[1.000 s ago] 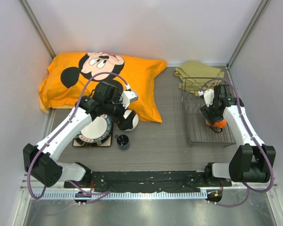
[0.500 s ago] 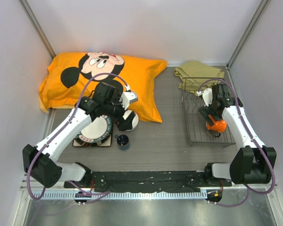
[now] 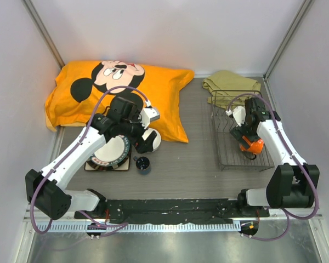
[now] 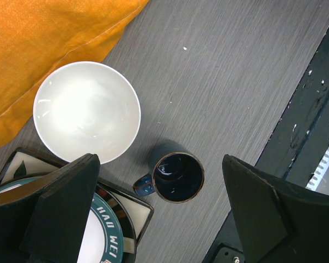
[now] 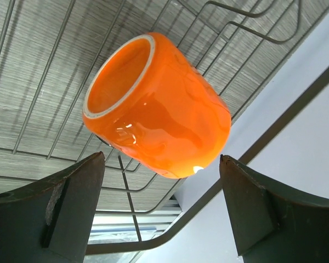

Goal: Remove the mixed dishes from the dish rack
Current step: Pick up the cup from the dish rack, then place the cup at the center of the board.

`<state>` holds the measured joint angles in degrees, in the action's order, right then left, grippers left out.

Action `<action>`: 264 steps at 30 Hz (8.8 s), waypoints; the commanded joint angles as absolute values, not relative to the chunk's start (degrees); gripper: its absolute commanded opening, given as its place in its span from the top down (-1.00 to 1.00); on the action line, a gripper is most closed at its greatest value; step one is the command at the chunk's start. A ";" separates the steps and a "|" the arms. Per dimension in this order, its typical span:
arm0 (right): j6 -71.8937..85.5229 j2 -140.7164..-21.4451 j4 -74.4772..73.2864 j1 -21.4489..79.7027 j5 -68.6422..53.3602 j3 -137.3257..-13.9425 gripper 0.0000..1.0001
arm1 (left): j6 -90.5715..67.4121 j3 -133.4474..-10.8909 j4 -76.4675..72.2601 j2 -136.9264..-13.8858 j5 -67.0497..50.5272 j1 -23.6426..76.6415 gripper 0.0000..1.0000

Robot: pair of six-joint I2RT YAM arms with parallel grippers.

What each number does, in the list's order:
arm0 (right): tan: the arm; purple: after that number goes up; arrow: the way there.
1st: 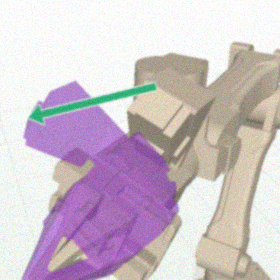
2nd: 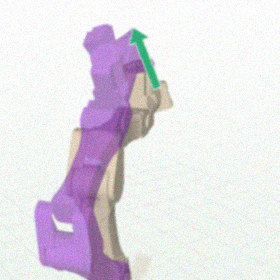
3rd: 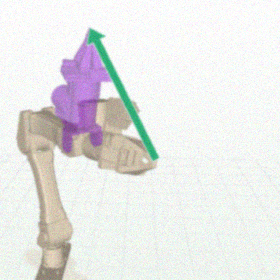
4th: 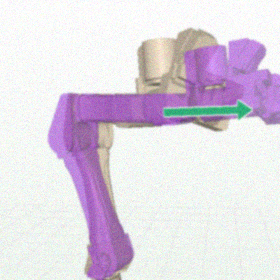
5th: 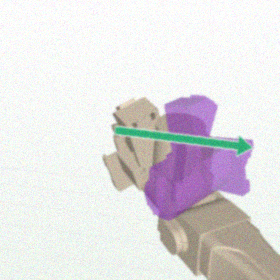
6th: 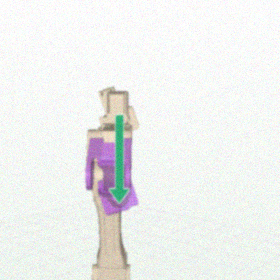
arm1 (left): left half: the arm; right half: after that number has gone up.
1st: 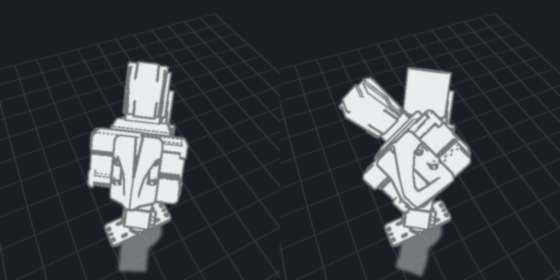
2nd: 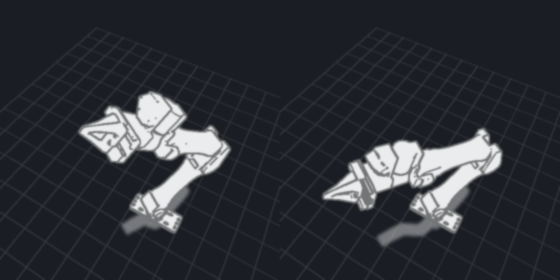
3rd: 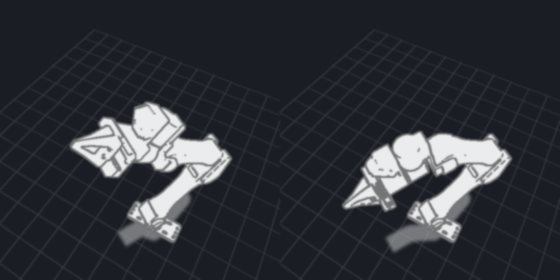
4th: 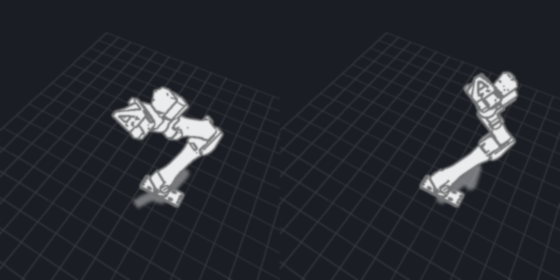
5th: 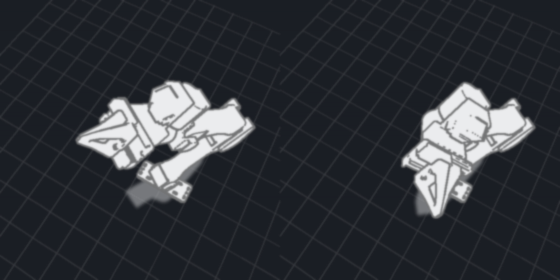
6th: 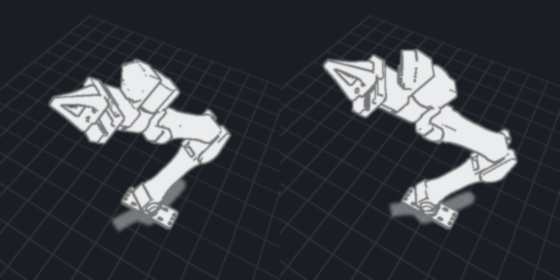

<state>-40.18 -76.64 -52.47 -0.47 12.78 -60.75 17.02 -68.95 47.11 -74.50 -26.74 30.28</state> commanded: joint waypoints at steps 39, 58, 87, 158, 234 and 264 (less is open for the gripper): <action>-29.62 -76.21 -52.20 0.00 -1.67 -65.74 -0.61 | 16.87 -70.58 48.08 -72.25 -26.10 30.06 -0.99; -39.72 -63.90 -57.04 -0.09 6.32 -57.05 -0.84 | 16.52 -69.70 47.11 -71.19 -26.46 30.06 -0.99; -49.31 -52.82 -14.33 -0.09 6.94 -28.40 -0.37 | 16.70 -68.56 46.50 -71.10 -25.23 30.06 -0.99; -37.71 -55.98 -54.84 -0.09 -3.07 -64.50 0.98 | 13.45 -76.47 53.62 -73.04 -18.89 29.62 -1.00; -23.20 -114.26 -63.46 51.85 4.04 -97.74 0.98 | 7.65 -64.77 31.38 -67.68 -31.11 -13.62 -0.99; -24.35 -117.51 -63.54 53.96 5.62 -100.37 0.60 | 9.93 -64.69 33.22 -67.24 -32.96 -14.41 -1.00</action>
<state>-23.88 -117.19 -64.47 53.69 4.03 -97.45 9.19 -64.58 34.13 -68.07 -31.35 -14.02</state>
